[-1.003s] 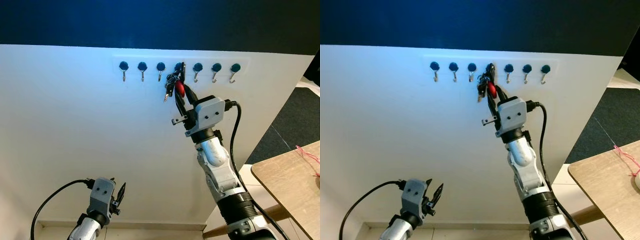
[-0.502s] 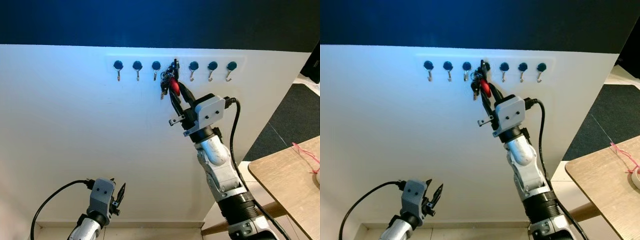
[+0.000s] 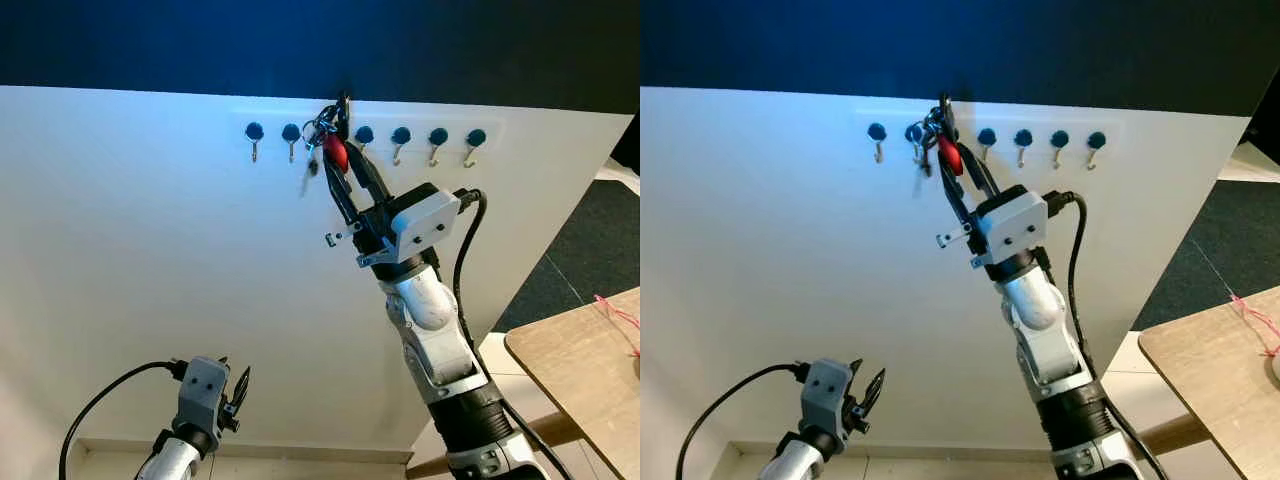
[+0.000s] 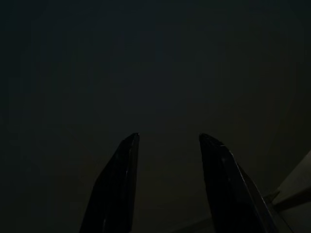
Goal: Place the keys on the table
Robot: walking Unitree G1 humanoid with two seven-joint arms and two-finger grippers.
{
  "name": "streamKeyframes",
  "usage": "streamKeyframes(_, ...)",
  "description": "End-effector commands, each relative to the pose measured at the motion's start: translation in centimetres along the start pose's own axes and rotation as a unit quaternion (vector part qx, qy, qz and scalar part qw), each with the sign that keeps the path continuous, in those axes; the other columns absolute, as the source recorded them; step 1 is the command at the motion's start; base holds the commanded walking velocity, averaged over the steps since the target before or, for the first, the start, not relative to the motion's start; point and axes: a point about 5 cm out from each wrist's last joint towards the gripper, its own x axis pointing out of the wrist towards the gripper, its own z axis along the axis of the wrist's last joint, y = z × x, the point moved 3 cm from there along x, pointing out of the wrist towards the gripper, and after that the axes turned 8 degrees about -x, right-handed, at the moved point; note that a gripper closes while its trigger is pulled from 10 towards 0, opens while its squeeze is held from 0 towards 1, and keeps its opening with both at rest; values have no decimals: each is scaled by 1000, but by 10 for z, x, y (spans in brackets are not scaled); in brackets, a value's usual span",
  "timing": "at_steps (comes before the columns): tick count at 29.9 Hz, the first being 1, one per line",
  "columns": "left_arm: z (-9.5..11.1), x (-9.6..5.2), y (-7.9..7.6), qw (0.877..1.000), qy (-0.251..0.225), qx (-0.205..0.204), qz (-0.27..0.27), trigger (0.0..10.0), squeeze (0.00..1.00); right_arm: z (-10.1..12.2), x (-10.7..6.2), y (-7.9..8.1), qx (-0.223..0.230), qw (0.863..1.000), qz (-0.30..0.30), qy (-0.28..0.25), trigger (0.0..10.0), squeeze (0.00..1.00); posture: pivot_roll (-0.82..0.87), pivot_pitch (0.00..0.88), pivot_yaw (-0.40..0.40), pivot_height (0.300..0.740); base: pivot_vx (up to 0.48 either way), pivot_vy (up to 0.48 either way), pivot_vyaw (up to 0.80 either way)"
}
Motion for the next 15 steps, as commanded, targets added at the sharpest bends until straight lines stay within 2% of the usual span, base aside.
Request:
streamKeyframes(1,-3,-1,-4,1000,5,0,-5,10000,0,-1,-2,3,6,1000,10,6,10000,0,71,0,-34,740,0,0,0)
streamKeyframes(3,-3,-1,-4,1000,6,0,-6,10000,0,-12,-7,15,32,998,42,41,10000,0,71,0,-34,740,0,0,0)
streamKeyframes(7,-4,-1,-4,1000,7,0,-6,10000,0,-18,-9,22,44,996,58,61,10000,0,70,0,-33,740,0,0,0)
streamKeyframes(9,-4,-2,-4,1000,8,0,-7,10000,0,-23,-10,28,66,992,76,77,10000,0,69,0,-33,740,0,0,0)
streamKeyframes(15,-3,-1,-4,1000,7,0,-6,10000,0,-26,-5,35,106,986,99,83,10000,0,71,0,-33,740,0,0,0)
